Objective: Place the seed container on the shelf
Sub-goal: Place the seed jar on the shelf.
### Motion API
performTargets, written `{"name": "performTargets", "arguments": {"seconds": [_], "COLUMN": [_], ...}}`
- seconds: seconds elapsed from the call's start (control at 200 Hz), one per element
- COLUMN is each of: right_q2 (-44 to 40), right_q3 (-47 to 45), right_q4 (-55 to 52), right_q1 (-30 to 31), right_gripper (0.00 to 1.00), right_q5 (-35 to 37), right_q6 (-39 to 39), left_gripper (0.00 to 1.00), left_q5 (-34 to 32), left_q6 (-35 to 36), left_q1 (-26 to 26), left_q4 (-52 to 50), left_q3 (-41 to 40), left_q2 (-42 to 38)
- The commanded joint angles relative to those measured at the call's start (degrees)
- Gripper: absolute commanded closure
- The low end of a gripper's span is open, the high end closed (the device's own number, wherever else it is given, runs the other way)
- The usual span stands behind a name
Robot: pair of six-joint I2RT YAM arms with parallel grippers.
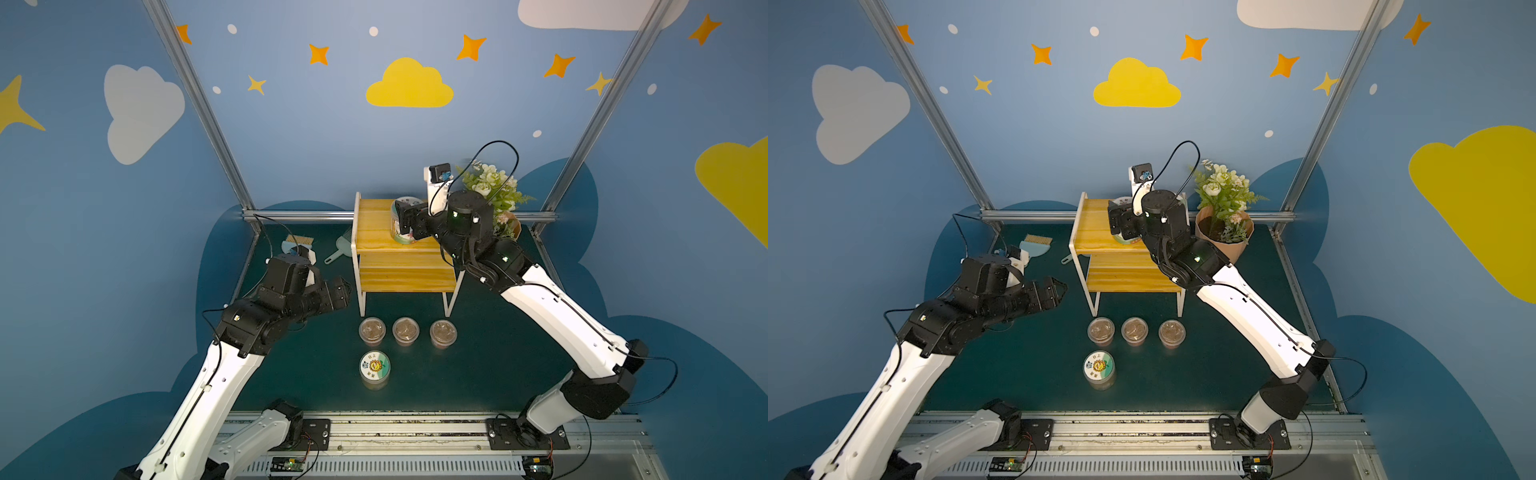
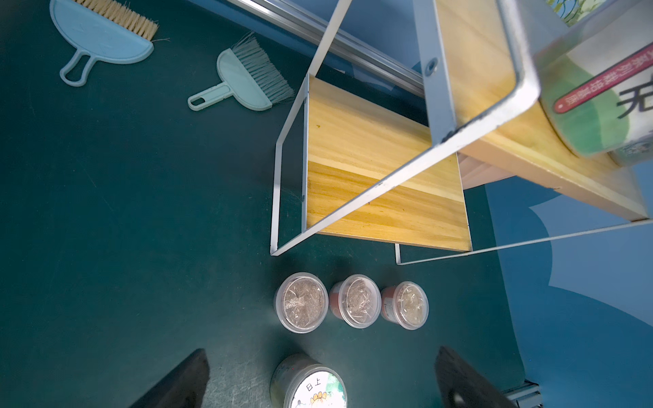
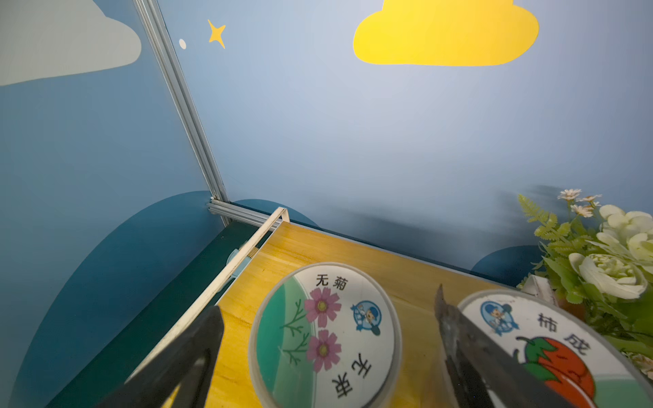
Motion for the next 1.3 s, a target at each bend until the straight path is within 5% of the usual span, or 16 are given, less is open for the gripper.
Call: {"name": "performTargets", "arguments": {"seconds": [0.0, 0.26, 0.791, 1.297], "right_q2": [-4.13, -6.41, 9.92, -1.84], "right_q3": [1.79, -1.12, 6.49, -9.47], "right_q4": [-5.87, -7.83, -4.54, 5.04], "right_q1": [1.43, 7.53, 7.24, 7.37], "right_gripper": [0.05, 0.14, 0.15, 0.13], "right_q5": [1.27, 0.25, 4.8, 8.77], "right_q6": [0.98, 4.66, 9.58, 8.77], "left_gripper": [0.0, 0.0, 0.0, 0.0], "left_q5": [1.03, 2.03, -1.73, -1.81], "left_q6": [-1.07, -5.46, -7.63, -8.03], "left_q1": [0.18, -1.55, -6.85, -8.56], "left_q4": [-3.4, -3.54, -0.72, -0.85], "left_q3": [-1.39, -8.65, -11.83, -15.87], "left_q2": [-1.59, -6.55, -8.4, -10.87]}}
